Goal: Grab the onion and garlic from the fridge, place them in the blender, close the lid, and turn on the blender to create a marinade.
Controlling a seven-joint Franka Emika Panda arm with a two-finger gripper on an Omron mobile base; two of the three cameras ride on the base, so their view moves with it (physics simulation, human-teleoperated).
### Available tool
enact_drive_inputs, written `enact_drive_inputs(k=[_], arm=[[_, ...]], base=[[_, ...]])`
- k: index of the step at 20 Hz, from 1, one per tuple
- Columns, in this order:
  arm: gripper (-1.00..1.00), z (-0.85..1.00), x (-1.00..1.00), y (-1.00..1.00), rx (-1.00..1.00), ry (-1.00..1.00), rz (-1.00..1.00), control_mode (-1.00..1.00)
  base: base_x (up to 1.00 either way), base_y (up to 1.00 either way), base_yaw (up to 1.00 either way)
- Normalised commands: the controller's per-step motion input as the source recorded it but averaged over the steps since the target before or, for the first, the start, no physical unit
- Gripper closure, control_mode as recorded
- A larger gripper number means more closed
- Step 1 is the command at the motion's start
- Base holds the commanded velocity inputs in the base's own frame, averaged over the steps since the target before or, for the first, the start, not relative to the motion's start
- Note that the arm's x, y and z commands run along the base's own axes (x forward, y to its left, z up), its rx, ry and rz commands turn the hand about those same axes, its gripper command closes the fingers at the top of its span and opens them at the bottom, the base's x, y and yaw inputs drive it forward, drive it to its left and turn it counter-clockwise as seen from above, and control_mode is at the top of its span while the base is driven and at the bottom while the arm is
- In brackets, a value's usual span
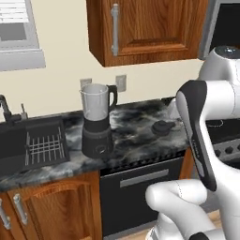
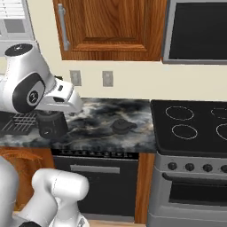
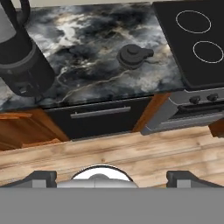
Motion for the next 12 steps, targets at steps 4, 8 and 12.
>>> enact_drive_inputs(k=[4,8,12], arm=[[-1.0,0.0,0.0,0.0,0.0,0.0,0.0,1.0],[-1.0,0.0,0.0,0.0,0.0,0.0,0.0,1.0],[-1.0,0.0,0.0,0.0,0.0,0.0,0.0,1.0]], base=[[-0.57,-1.0,-0.16],[-0.49,-1.0,-0.17],[-0.17,-1.0,-0.19]])
